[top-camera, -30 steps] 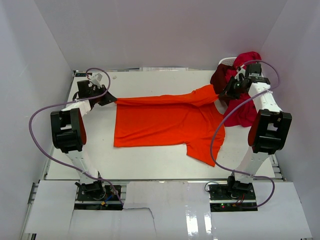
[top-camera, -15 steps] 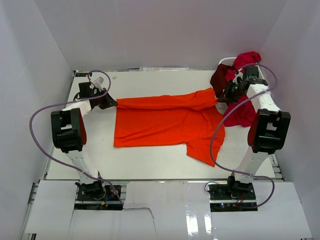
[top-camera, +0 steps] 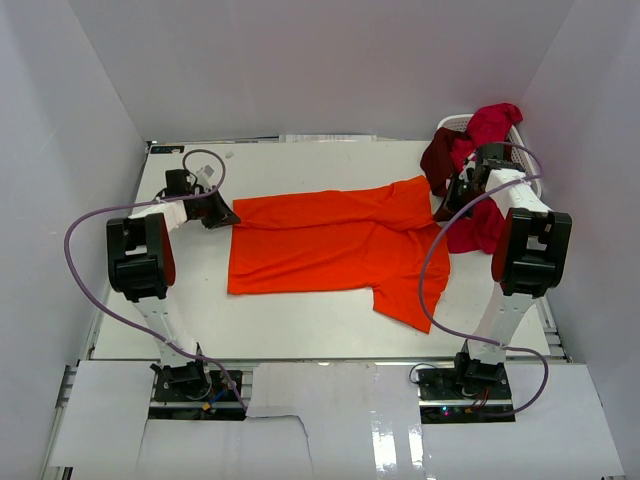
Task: Fold and stack the t-shirts
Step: Fold the flattened tshirt in 1/3 of the way
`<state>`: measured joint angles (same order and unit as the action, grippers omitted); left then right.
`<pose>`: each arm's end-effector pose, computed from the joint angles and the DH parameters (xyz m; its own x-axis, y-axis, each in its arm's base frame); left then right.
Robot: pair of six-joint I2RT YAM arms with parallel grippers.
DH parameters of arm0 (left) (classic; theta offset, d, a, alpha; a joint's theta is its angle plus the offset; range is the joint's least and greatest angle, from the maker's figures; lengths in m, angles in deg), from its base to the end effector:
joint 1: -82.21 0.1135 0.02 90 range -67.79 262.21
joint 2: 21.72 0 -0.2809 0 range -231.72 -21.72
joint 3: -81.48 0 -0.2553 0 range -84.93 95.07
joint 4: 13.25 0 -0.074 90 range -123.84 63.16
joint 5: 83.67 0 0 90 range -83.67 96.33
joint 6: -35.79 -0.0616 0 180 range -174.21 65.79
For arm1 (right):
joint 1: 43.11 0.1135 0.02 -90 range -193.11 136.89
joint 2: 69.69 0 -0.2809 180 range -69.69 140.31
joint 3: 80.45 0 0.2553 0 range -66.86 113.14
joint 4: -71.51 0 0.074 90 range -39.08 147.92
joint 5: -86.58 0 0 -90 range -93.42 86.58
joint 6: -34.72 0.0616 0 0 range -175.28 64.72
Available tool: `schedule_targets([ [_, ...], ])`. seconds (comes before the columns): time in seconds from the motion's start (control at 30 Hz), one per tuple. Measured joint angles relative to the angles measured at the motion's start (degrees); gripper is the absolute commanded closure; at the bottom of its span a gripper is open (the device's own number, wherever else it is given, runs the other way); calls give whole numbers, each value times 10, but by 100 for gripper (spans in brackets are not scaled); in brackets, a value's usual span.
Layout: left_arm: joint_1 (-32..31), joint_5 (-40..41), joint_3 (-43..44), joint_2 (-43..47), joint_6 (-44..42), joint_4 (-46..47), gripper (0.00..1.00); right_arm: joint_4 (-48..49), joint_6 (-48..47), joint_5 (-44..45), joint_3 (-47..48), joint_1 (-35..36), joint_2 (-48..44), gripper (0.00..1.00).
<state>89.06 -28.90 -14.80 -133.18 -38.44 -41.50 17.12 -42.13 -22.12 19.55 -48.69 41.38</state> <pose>0.4195 0.0146 0.1530 -0.8526 -0.3260 -0.4083 -0.0091 0.7907 -0.6122 0.4264 -0.0218 0.2062 -0.8908 0.3035 -0.3381 0.1666 0.9105 0.3785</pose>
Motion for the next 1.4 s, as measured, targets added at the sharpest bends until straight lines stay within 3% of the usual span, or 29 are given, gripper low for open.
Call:
schedule_targets([
  [0.03,0,4,0,0,1,-3,83,0,0,5,0,0,0,66],
  [0.1,-1,13,0,0,3,-7,77,-2,1,12,0,1,0,52],
  [0.13,-1,18,0,0,5,-9,67,-3,-1,16,0,1,0,43],
  [0.23,-2,33,0,0,10,-14,55,-6,1,26,0,1,0,30],
  [0.43,0,76,16,0,17,-36,46,-17,-1,47,7,1,0,28],
  [0.47,2,82,22,0,18,-38,35,-20,-1,49,12,1,0,28],
  [0.63,17,120,35,9,26,-38,30,-24,-1,42,52,1,0,28],
  [1.03,30,62,142,-42,27,-20,30,-15,-3,8,155,13,42,27],
  [1.4,19,24,196,-135,12,-44,32,-15,-3,-9,178,20,56,27],
])
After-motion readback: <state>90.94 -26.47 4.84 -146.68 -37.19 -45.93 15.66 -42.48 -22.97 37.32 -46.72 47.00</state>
